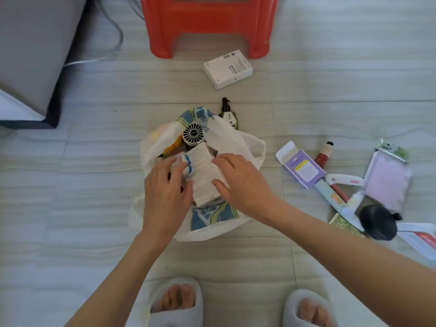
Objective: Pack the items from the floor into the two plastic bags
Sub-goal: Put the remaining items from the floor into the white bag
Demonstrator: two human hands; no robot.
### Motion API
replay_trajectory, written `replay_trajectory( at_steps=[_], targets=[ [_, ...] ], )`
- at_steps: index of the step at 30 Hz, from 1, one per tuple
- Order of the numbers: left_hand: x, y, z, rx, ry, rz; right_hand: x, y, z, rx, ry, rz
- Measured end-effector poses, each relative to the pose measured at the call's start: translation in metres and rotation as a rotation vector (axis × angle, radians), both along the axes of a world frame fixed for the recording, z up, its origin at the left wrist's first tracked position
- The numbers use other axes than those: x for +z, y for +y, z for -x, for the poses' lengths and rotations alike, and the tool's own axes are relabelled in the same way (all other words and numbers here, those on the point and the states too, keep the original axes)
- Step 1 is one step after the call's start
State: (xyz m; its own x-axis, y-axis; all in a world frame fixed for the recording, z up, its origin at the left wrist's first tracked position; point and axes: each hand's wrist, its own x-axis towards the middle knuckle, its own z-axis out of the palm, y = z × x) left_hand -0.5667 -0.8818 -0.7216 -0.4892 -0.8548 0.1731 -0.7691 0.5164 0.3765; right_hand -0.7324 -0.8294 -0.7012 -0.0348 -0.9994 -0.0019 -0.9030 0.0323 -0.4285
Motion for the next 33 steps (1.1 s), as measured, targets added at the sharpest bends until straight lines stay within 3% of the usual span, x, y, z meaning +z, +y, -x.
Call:
replay_trajectory(
  at_steps=[8, 14, 17, 21, 26, 29, 33],
  targets=[
    [0.009, 0.049, 0.056, -0.363, -0.037, -0.016, -0.004, 0.096, 0.076, -0.276, 0.08, 0.059],
    [0.013, 0.057, 0.137, -0.594, -0.135, 0.073, -0.035, 0.148, 0.134, -0.546, 0.208, -0.164],
    [-0.006, 0.051, 0.179, -0.739, -0.306, 0.094, -0.057, 0.158, 0.162, -0.637, 0.234, -0.274],
    [-0.026, 0.043, 0.229, -0.801, -0.514, 0.114, -0.079, 0.164, 0.18, -0.714, 0.223, -0.397],
    [-0.05, 0.038, 0.254, -0.858, -0.739, 0.087, -0.087, 0.158, 0.188, -0.625, 0.305, -0.454],
    [-0.062, 0.037, 0.256, -0.801, -0.753, 0.05, -0.09, 0.15, 0.194, -0.639, 0.267, -0.503],
    [-0.07, 0.035, 0.254, -0.842, -0.668, 0.157, -0.093, 0.144, 0.191, -0.664, 0.256, -0.595]
  ],
)
